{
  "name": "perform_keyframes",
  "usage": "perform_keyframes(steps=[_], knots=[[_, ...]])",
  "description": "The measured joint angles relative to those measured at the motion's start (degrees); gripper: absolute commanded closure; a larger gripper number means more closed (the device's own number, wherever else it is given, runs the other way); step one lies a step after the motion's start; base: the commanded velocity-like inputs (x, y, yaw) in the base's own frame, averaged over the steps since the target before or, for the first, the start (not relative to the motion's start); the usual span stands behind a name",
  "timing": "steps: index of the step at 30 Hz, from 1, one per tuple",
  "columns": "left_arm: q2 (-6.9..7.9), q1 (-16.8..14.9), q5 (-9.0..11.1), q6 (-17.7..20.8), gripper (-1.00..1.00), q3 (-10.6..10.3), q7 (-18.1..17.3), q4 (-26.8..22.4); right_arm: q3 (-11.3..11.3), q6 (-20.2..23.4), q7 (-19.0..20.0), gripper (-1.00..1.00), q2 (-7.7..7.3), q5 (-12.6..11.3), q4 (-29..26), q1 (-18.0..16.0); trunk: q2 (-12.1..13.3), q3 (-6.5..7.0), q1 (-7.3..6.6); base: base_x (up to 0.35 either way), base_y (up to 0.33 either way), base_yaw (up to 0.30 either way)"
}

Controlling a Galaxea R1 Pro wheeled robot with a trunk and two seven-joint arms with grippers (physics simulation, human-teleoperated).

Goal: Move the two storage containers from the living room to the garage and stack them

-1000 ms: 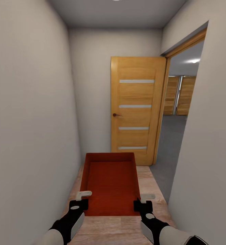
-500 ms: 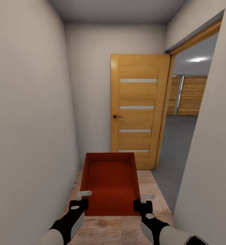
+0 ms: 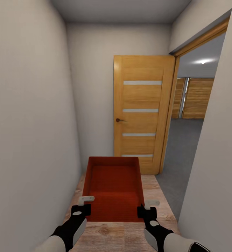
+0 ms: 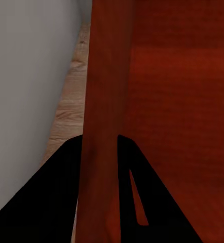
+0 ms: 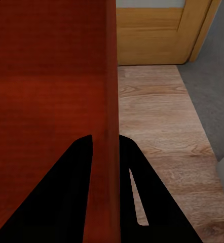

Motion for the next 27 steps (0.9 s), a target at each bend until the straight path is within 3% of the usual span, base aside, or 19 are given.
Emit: perform_keyframes(steps=[8,16,17,18,19,27], knots=[[-0.25,0.0,-1.23,-0.05,1.0,0.84,-0.06,-0.06,13.05,-0.63,-0.07,1.0,-0.08,-13.36,0.14,0.01,-0.01,0.0,0.0,0.012,0.0,0.0],[-0.15,-0.01,-1.12,-0.07,1.0,0.54,-0.08,-0.03,27.1,-1.02,-0.23,1.0,-0.08,-27.61,0.12,0.01,-0.01,0.0,-0.01,0.079,0.0,0.0],[0.3,0.09,1.92,-0.02,1.0,-0.88,0.03,0.69,13.18,0.77,-0.4,1.0,-0.05,-12.26,-0.07,-0.03,0.0,-0.01,-0.01,0.102,0.0,0.0],[0.26,0.08,1.89,-0.03,1.0,-0.81,0.07,0.24,-2.42,0.86,-0.02,1.0,-0.04,3.29,-0.18,-0.05,0.0,0.0,-0.01,0.129,0.0,0.0],[0.07,0.06,1.42,0.01,1.0,-0.42,0.12,0.17,-13.85,1.06,0.16,1.0,0.0,14.58,-0.22,-0.03,0.0,0.0,-0.01,0.132,0.0,0.0],[0.1,0.04,1.46,0.0,1.0,-0.47,0.11,0.17,-14.54,1.0,0.15,1.0,0.05,15.18,-0.19,-0.03,0.0,0.0,-0.02,0.143,0.0,0.0]])
